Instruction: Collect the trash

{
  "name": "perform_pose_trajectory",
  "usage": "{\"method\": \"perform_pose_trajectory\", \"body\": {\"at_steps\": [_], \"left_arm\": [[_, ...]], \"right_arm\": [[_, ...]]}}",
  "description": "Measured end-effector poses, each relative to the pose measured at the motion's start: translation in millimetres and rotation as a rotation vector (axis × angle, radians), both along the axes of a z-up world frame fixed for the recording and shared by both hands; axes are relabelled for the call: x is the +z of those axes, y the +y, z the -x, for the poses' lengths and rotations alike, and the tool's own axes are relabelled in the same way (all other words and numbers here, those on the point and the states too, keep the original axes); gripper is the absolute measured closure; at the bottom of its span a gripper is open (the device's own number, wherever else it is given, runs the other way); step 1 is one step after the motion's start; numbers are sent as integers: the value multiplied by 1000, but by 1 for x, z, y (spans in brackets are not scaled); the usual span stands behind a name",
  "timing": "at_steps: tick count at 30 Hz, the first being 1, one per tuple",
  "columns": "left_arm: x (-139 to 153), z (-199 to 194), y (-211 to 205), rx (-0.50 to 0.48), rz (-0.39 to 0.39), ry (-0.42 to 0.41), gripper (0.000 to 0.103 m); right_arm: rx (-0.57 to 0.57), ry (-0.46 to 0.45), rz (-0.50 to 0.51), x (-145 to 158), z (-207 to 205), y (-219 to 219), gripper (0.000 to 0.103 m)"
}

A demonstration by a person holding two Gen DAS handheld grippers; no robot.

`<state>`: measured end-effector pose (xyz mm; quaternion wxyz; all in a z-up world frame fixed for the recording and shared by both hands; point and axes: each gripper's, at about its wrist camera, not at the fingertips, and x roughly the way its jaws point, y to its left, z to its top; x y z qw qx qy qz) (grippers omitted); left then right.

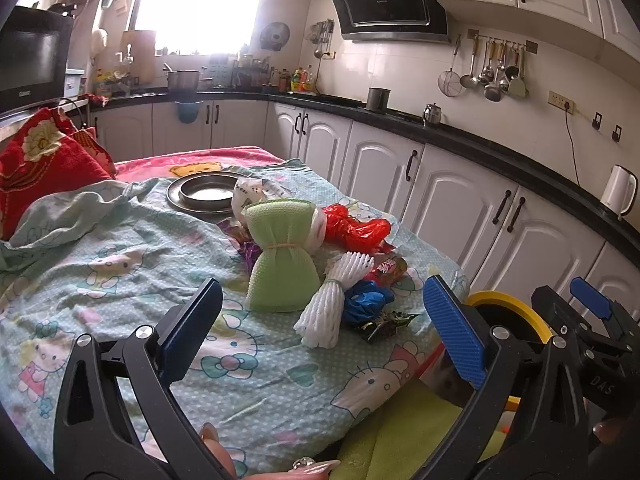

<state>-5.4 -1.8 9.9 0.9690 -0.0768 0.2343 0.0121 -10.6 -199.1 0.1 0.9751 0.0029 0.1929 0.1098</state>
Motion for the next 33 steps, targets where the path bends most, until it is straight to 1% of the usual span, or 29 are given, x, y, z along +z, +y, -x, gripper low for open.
{"method": "perform_pose_trajectory", "body": {"at_steps": [14,17,25,30,33], "left_arm": [[0,0,1,2,4,1,11],[-8,-2,0,2,3,3,11],[-15,-4,1,7,16,15,11],[-17,-6,9,15,39,24,11],[-20,-7,15,16,52,31,11]], "right_arm": [[-2,5,2,-2,-1,0,6],[-1,12,3,-3,-3,-1,6],[6,20,9,-7,-6,2,6],[33,42,12,-9,-11,6,6],[86,74,19,-12,-16,13,6]]}}
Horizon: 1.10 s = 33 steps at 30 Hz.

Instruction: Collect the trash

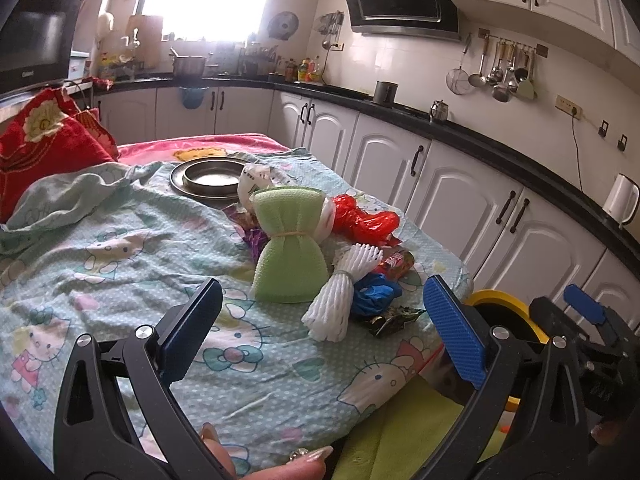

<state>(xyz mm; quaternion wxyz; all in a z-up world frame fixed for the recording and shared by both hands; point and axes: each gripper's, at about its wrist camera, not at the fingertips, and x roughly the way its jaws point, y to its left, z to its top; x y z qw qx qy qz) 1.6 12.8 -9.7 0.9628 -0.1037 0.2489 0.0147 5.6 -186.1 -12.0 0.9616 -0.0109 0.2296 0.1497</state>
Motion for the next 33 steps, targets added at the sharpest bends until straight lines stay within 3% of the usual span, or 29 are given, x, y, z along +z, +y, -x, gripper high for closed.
{"method": "perform_pose_trajectory", "body": {"at_steps": [8,20,26,28,31,33], "left_arm": [[-1,-3,24,32,27,2,11],[-1,-38,51,89,-3,60,11],[-5,-66,64,75,45,113,11],[-6,-76,67,72,52,122,11],[-11,-90,71,49,112,136,11],[-14,-99,70,44,106,150,11]], "right_arm": [[139,102,54,-12,-17,28,6],[184,151,77,-18,-57,44,6],[206,177,90,-24,-81,50,7],[220,199,91,-28,-89,51,16],[219,235,84,-34,-101,52,23],[217,253,80,-37,-108,50,26]]}}
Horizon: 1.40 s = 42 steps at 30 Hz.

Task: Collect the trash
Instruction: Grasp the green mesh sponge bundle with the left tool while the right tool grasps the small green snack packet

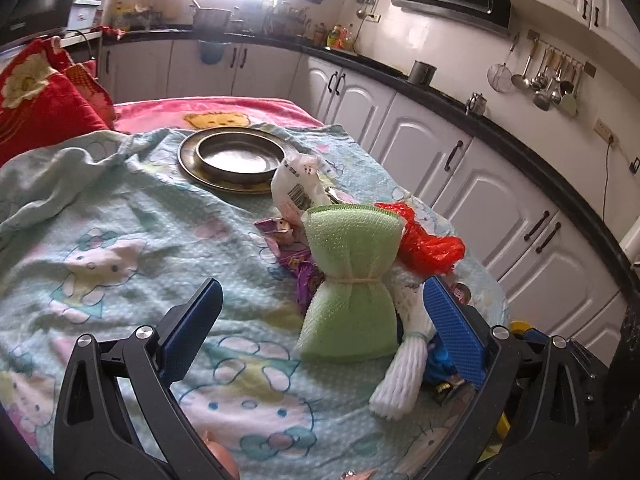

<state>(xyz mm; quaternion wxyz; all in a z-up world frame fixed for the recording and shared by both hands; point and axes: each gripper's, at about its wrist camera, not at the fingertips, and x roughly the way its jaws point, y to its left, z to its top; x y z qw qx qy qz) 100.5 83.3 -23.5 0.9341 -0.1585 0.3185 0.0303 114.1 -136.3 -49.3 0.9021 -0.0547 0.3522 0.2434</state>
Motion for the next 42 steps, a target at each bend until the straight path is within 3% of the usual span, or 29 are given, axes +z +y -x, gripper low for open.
{"method": "perform_pose_trajectory", "body": {"at_steps": [5,12,21,26,29,31,35,42], "left_arm": [[-12,-20,-7,-28,-1,48,11],[-30,-41,-17,-54,14,98,14],[-47,-58,-20,-33,17,135,21],[-55,-63,-18,-25,53,152,25],[-56,-65,-22,-26,57,157,30],[-56,-65,-26,-30,43,158,35],[-57,-61,-24,-32,52,148,43],[-49,-48,-13,-29,87,118,51]], "right_arm": [[18,66,-7,-13,-6,-3,33],[36,183,-43,-30,-11,-4,51],[17,324,-106,-53,-21,-9,61],[22,326,-114,-55,-21,-10,62],[19,342,-126,-56,-20,-12,73],[14,349,-132,-56,-22,-15,89],[5,355,-153,-51,-23,-21,97],[15,321,-158,-37,-15,-28,99]]}}
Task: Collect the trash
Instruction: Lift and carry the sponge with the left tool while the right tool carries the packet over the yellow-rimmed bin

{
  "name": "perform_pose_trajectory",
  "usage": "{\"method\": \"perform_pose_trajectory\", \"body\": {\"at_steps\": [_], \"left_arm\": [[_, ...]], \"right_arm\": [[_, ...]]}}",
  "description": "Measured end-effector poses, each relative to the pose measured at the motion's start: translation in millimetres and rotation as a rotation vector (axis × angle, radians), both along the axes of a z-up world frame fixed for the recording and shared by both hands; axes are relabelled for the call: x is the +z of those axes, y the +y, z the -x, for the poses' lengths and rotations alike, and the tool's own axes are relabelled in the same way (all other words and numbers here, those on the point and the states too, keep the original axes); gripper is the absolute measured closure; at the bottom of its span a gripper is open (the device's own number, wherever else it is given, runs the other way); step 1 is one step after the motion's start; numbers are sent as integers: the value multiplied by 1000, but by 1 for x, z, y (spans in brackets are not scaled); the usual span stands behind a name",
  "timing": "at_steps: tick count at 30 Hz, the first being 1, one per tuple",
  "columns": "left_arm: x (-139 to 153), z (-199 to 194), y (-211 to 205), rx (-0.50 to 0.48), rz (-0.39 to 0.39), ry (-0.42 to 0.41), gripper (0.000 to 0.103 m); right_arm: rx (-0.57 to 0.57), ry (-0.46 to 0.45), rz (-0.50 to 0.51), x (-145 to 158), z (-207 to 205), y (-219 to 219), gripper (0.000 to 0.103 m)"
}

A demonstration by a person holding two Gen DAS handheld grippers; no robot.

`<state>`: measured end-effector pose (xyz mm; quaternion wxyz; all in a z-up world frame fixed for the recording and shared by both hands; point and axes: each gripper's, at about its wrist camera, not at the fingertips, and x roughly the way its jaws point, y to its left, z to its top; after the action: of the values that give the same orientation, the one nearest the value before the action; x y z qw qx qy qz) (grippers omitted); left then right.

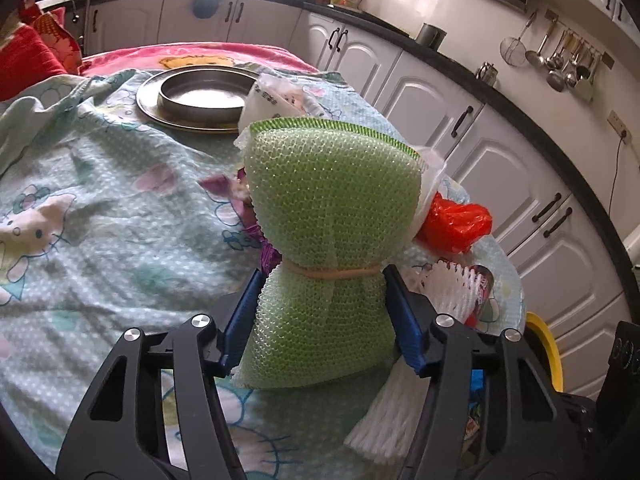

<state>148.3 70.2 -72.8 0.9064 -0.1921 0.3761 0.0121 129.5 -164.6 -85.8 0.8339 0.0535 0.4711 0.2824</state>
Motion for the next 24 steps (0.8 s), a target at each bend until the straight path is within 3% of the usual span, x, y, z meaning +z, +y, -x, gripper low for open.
{"method": "perform_pose_trajectory", "body": {"at_steps": [9,18,24], "left_arm": [[28,24,2,-11,-5,-78,52],[44,39,6,-44,52,-105,52],[57,49,14,-57,105,-170,51]], "right_arm": [[-55,-112,50,26,3,-13,100],[-94,-213,25,55,8,-27,100],[-119,-247,9,66,9,-35,100]]}}
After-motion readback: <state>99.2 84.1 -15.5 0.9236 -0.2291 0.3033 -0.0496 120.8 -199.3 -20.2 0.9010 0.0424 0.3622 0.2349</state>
